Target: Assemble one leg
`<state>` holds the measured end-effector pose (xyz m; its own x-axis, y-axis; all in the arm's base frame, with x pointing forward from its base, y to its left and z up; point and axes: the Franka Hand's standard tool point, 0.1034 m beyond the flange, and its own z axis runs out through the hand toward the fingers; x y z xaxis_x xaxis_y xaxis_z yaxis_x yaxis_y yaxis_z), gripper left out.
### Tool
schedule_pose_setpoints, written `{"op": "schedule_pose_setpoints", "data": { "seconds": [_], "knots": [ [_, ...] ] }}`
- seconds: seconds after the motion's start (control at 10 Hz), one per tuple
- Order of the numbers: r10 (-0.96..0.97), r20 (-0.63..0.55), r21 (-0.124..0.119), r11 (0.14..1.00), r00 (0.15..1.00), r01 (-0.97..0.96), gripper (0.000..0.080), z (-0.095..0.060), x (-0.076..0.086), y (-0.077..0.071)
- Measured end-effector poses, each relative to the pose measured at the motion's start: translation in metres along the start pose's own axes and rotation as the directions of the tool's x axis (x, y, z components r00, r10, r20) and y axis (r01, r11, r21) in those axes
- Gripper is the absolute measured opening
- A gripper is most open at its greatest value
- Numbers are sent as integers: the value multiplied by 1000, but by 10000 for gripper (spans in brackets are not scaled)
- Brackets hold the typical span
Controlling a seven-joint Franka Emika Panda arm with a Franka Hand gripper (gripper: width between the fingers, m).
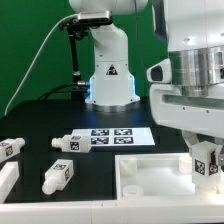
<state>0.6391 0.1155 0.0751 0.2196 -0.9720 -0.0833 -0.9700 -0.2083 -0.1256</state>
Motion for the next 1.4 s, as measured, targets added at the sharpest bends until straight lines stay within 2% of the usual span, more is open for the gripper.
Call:
{"op": "schedule_pose_setpoints", "data": {
  "seconds": [0.1, 0.2, 0.4, 0.5, 0.6, 0.7, 0.8, 0.9, 1.1, 1.2, 1.3, 1.4],
  "knots": [
    [216, 30, 21, 976, 976, -216, 285, 1, -1, -1],
    [308, 45, 26, 951, 950, -309, 285, 1, 0, -1],
    [307, 45, 26, 951, 951, -309, 285, 1, 0, -1],
    [248, 39, 28, 968, 968, -249, 337, 1, 0, -1],
    [29, 15, 28, 999, 999, -30, 528, 1, 0, -1],
    [-201, -1, 17, 979, 980, 201, 611, 0, 0, -1],
    [-357, -1, 4, 934, 934, 357, 611, -1, -1, -1],
    [-375, -19, 20, 927, 927, 375, 642, -2, 1, -2],
    [-485, -24, 13, 874, 874, 485, 647, -2, 3, 0],
    [-622, -35, -9, 783, 782, 622, 649, -2, 3, -1],
    [-786, -55, -52, 618, 615, 785, 649, -4, 1, -5],
    [-895, -51, -77, 446, 443, 892, 649, -3, 0, -9]
  ]
}}
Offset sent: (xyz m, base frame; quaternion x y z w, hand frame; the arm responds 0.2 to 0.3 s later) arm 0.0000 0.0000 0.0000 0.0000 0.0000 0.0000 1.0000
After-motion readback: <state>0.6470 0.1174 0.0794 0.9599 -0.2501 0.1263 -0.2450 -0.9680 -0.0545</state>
